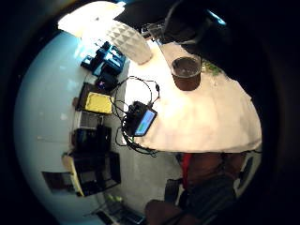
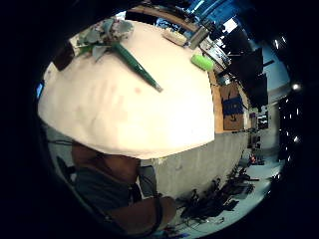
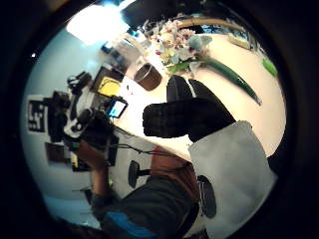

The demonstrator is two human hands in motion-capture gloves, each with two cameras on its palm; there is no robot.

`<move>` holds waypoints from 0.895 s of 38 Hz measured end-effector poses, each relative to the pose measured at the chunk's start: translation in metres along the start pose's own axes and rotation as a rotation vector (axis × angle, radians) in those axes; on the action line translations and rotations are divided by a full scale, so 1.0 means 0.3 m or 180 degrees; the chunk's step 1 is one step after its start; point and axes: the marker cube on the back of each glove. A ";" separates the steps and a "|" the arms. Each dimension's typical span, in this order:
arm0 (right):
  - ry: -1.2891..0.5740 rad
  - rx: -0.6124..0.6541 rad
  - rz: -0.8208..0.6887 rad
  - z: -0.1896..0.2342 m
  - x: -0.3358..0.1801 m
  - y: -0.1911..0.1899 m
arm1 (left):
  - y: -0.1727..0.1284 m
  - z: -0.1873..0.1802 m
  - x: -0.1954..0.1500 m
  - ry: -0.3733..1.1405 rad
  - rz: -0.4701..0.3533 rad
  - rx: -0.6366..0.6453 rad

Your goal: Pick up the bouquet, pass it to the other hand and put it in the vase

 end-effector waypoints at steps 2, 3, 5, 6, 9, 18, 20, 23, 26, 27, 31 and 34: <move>-0.0014 0.0014 -0.0023 -0.003 -0.005 -0.001 | 0.006 -0.018 -0.007 0.0071 -0.0012 -0.0036; -0.0022 0.0023 -0.0037 -0.005 -0.009 -0.002 | 0.010 -0.033 -0.011 0.0134 -0.0017 -0.0058; -0.0031 0.0037 -0.0059 -0.006 -0.016 -0.004 | 0.017 -0.061 -0.015 0.0265 -0.0015 -0.0077; -0.0034 0.0044 -0.0069 -0.005 -0.019 -0.006 | 0.020 -0.071 -0.015 0.0314 -0.0012 -0.0075; -0.0039 0.0061 -0.0105 0.000 -0.027 -0.011 | 0.029 -0.087 -0.013 0.0353 -0.0011 -0.0069; -0.0064 0.0076 -0.0172 0.006 -0.034 -0.014 | 0.040 -0.065 0.001 0.0220 -0.0008 -0.0097; -0.0077 0.0072 -0.0182 0.005 -0.036 -0.012 | 0.042 -0.063 0.003 0.0212 -0.0010 -0.0115; -0.0086 0.0076 -0.0178 0.001 -0.038 -0.009 | 0.033 -0.054 -0.002 0.0204 0.0003 -0.0128; -0.0040 0.0060 -0.0148 -0.003 -0.032 -0.004 | 0.026 -0.049 -0.007 0.0195 -0.0003 -0.0135; -0.0024 0.0050 -0.0139 -0.005 -0.030 -0.001 | 0.025 -0.050 -0.009 0.0190 -0.0015 -0.0140; -0.0020 -0.0007 -0.0117 -0.022 -0.030 0.017 | 0.029 -0.054 -0.016 0.0173 -0.0066 -0.0155; 0.0009 -0.0005 -0.0115 -0.005 -0.012 0.008 | 0.028 -0.053 -0.022 0.0182 -0.0081 -0.0136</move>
